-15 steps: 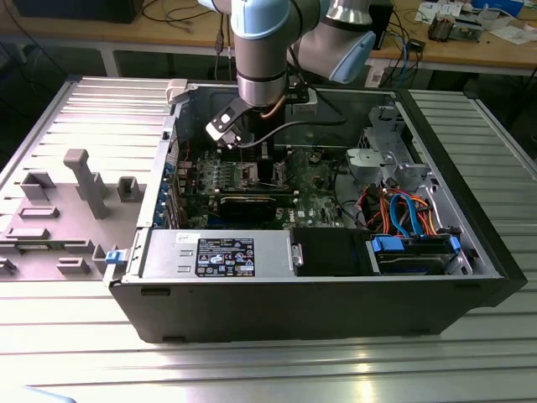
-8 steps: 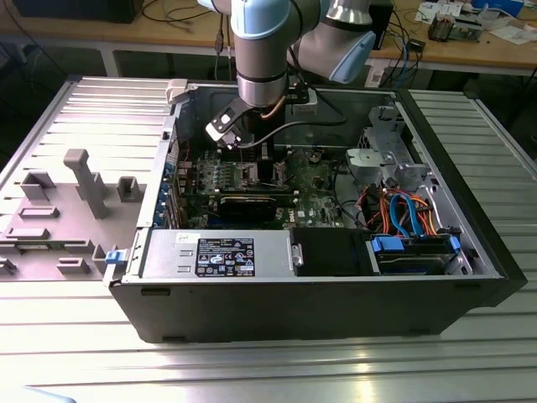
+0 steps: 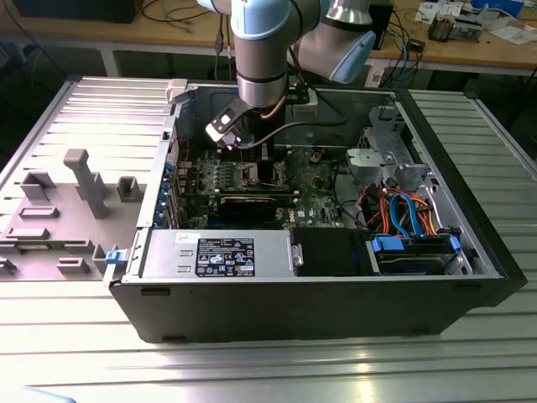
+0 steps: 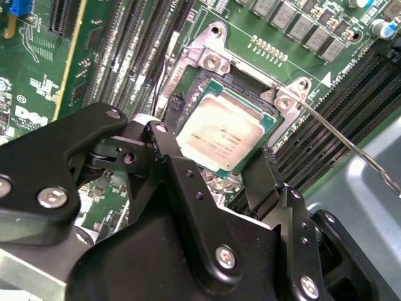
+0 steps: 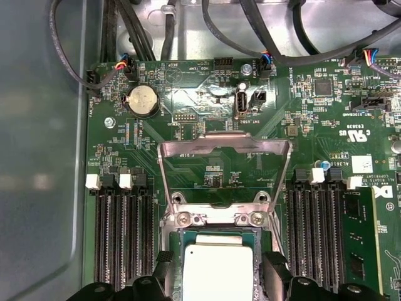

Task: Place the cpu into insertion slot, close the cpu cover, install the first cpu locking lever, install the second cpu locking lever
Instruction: 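Place the cpu into insertion slot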

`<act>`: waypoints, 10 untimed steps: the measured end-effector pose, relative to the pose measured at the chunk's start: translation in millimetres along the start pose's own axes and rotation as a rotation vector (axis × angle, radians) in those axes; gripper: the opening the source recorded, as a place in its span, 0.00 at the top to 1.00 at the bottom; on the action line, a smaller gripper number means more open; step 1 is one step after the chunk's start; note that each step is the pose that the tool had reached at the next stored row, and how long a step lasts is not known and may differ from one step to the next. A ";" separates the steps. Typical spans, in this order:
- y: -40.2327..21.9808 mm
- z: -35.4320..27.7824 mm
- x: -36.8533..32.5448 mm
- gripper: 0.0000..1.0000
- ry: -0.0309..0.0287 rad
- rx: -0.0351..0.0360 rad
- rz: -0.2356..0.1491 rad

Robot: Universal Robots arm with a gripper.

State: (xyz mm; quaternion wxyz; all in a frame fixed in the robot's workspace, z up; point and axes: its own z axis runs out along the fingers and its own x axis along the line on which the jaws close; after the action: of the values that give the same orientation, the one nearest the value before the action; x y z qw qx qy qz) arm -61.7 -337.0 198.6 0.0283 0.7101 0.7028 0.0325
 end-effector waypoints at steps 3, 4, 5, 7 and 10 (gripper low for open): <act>0.0 0.0 -0.3 0.33 0.0000 0.0000 -0.001; 0.0 0.0 -0.3 0.33 0.0000 0.0000 -0.001; 0.0 0.0 -0.3 0.33 0.0000 0.0000 -0.001; 0.0 0.0 -0.3 0.41 0.0002 0.0002 -0.001; 0.0 0.0 -0.3 0.45 0.0000 0.0000 -0.001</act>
State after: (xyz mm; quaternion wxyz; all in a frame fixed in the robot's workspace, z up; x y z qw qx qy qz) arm -61.7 -337.3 198.6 0.0283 0.7097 0.7032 0.0325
